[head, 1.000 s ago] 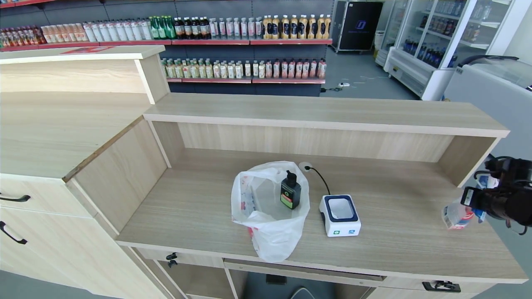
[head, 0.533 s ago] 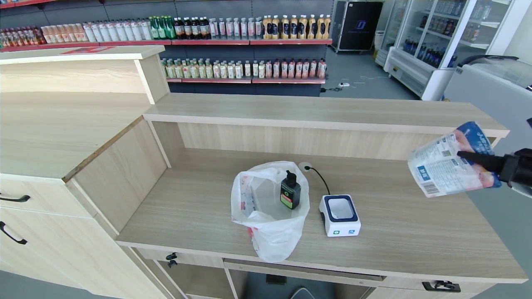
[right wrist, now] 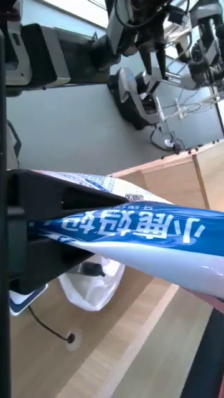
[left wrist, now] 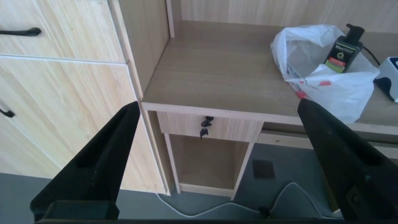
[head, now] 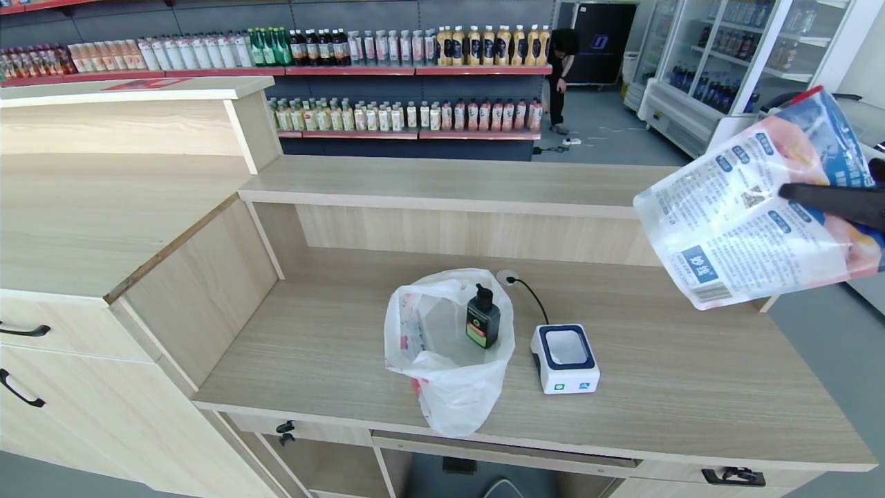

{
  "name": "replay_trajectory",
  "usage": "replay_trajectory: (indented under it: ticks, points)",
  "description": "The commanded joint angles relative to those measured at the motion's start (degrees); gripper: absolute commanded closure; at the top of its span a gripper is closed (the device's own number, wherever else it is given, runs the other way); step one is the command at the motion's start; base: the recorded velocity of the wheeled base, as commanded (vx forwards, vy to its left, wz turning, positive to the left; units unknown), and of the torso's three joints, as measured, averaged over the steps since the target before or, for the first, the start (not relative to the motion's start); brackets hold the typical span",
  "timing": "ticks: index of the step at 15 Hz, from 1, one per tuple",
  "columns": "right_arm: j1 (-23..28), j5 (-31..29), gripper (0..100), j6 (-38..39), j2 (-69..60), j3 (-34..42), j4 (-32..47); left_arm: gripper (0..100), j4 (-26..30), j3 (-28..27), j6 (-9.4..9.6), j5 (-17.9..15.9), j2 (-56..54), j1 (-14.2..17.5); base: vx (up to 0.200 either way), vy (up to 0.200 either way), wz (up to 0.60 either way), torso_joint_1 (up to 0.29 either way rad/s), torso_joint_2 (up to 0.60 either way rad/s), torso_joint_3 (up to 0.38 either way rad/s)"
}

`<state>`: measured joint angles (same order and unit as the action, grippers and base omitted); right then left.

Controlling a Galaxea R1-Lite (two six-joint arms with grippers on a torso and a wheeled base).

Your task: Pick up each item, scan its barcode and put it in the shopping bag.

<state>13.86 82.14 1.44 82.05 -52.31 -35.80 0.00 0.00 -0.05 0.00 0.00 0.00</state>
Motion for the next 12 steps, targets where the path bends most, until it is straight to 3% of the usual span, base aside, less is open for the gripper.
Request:
replay_trajectory:
  ticks: [1,5,8,12]
  points:
    - [-4.19,0.04,100,-0.03,-4.01,-1.92,-0.23,0,0.00,0.00,-0.04,0.00,0.00,0.00,0.000,0.000,0.00,0.000,0.00,0.000]
    - [-5.60,0.65,100,0.58,-4.18,-4.99,-8.14,0,0.00,0.00,-0.04,0.00,0.00,0.00,0.000,0.000,0.00,0.000,0.00,0.000]
    - [-7.71,0.56,100,0.41,-6.21,-5.61,-8.67,0,0.00,0.00,-0.04,0.00,0.00,0.00,0.000,0.000,0.00,0.000,0.00,0.000]
    - [-13.25,0.39,100,-3.90,-4.54,-5.61,-14.91,0,0.00,0.00,-0.04,0.00,0.00,0.00,0.000,0.000,0.00,0.000,0.00,0.000]
